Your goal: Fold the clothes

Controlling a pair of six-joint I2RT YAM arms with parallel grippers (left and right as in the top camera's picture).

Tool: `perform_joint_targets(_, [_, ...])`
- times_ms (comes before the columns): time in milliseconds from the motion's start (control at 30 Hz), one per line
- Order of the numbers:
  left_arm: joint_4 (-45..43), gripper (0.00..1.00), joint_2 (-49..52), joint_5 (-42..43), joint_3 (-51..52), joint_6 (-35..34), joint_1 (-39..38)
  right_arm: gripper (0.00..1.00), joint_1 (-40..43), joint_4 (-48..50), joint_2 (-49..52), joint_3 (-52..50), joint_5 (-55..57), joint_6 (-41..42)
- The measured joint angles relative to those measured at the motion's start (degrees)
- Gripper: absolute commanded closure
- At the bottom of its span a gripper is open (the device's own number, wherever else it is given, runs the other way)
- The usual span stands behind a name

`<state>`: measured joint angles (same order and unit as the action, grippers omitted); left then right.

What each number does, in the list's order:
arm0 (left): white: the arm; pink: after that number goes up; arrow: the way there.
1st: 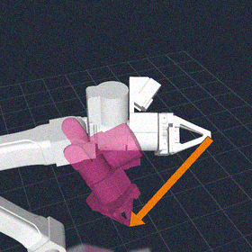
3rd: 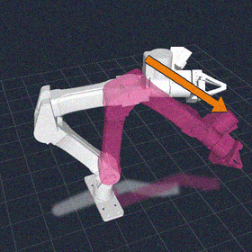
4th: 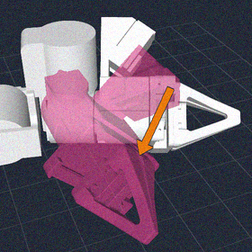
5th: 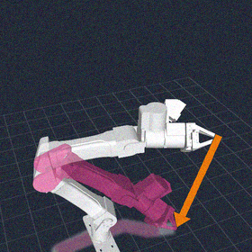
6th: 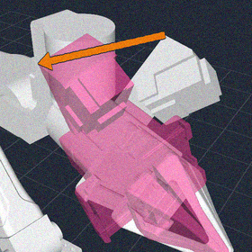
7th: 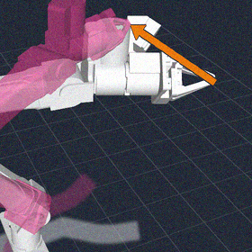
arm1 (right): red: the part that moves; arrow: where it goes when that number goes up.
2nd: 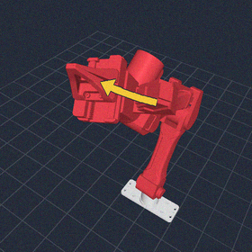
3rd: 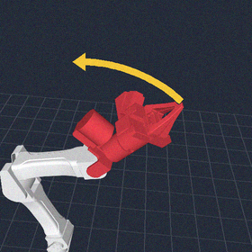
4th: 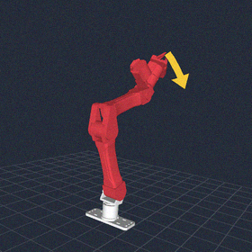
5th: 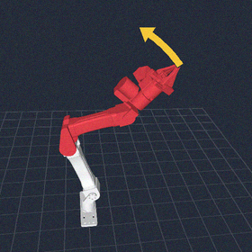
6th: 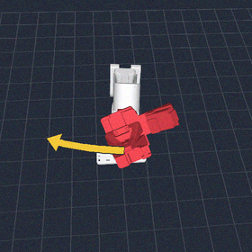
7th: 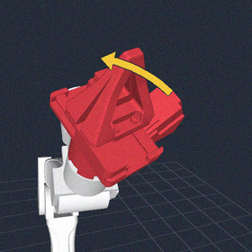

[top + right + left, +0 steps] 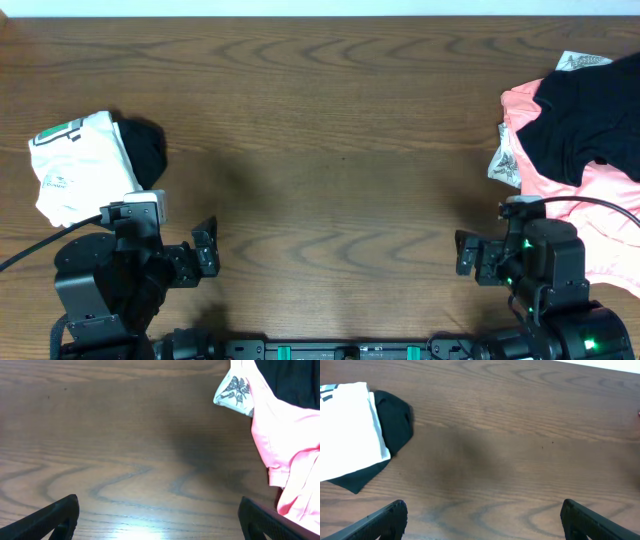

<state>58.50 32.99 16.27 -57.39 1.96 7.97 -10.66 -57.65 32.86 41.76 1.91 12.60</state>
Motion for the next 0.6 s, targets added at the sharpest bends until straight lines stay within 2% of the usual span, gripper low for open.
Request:
perform_joint_targets(200, [0.0,0.02,0.0,0.0,0.0,0.0,0.0,0.01,-0.1,2.7,-6.8,-1.1,0.0,-1.3])
perform_joint_targets(333, [0.0,0.02,0.0,0.0,0.0,0.0,0.0,0.01,-0.1,9.7,-15.1,-5.7,0.0,-4.4])
perform_joint_targets(600, [0.0,0.02,0.0,-0.2,0.0,0.0,0.0,0.01,0.7,26.9,-30.4,-21.2,0.0,-6.8])
